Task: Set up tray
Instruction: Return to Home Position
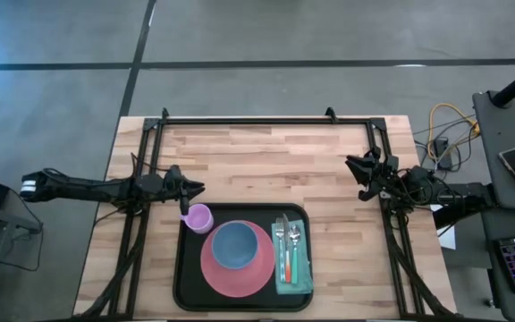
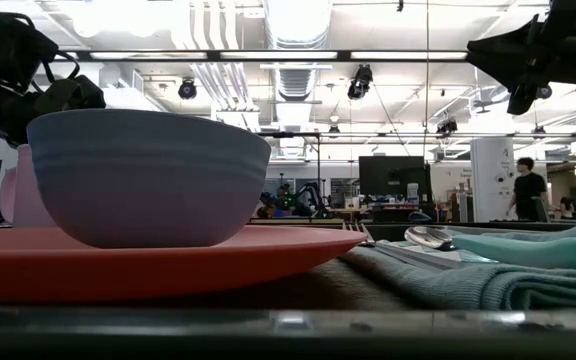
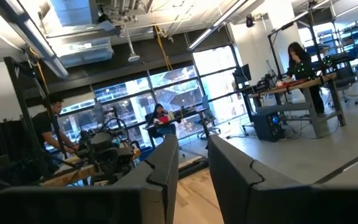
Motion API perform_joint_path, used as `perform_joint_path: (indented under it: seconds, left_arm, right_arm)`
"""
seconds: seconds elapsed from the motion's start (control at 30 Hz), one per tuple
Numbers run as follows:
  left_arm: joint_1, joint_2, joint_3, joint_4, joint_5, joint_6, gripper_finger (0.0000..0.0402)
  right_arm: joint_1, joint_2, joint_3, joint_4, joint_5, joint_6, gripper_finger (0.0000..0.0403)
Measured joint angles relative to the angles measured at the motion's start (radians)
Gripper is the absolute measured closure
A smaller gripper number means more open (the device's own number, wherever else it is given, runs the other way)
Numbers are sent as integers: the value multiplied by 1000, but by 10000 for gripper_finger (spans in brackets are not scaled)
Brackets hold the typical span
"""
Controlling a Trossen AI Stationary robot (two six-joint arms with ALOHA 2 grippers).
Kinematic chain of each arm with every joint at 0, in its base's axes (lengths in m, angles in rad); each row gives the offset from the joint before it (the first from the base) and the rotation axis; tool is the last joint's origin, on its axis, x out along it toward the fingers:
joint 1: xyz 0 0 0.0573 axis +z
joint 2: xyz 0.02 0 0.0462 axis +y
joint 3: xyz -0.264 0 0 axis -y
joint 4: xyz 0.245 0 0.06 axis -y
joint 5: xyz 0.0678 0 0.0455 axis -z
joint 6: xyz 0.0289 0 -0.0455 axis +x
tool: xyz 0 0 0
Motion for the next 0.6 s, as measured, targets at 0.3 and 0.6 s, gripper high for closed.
perform_joint_path:
  seconds: [0.3,0.6]
  left_arm:
    - [0,0,0,0,0,0,335]
    - [0,0,0,0,0,0,335]
  right_arm:
    - [0,0,0,0,0,0,335]
    - [0,0,0,0,0,0,322]
